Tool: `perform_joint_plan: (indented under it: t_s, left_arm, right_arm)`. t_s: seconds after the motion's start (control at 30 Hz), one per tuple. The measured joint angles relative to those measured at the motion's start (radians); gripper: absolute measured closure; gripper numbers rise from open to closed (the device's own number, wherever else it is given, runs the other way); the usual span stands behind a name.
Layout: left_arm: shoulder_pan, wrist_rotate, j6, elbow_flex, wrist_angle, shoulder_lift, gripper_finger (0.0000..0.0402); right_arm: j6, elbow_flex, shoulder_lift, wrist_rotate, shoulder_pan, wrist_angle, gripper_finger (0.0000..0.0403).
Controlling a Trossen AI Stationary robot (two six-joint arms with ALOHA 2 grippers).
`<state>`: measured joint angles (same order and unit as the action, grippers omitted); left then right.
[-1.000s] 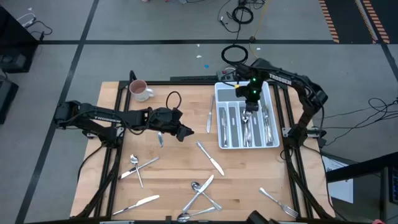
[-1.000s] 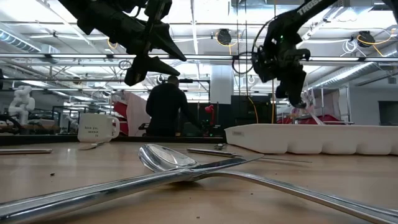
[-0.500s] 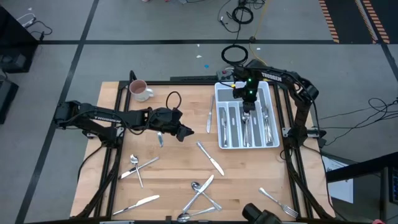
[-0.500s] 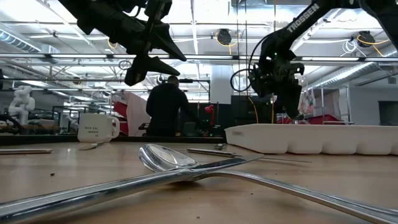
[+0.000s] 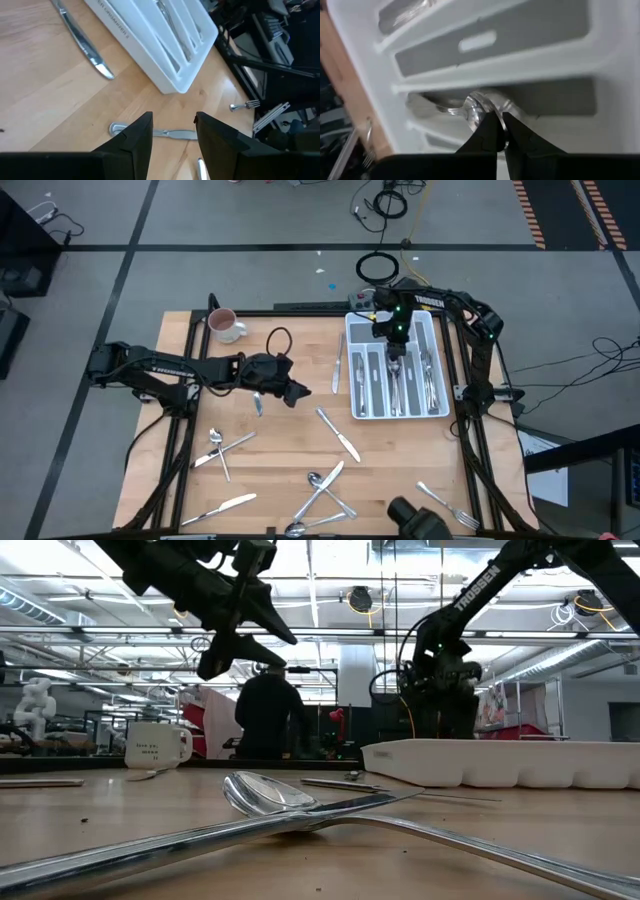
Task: Sort silverware
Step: Put the spoon in the middle section of the silverware tray
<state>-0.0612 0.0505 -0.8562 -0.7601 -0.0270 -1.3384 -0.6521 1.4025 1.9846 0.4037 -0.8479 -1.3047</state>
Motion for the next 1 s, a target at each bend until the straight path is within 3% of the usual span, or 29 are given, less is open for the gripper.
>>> perform_joint_plan:
  t_s: [0.5,1.0]
  left_arm:
    - [0.000,-0.003,0.000,0.000,0.022,0.000,0.0246]
    - [0.000,-0.003,0.000,0.000,0.021,0.000,0.0246]
  right_arm:
    - [0.018,0.000,0.000,-0.011,-0.008,0.023,0.0394]
    - [0.046,0.000,0.000,-0.019,-0.008,0.032,0.0301]
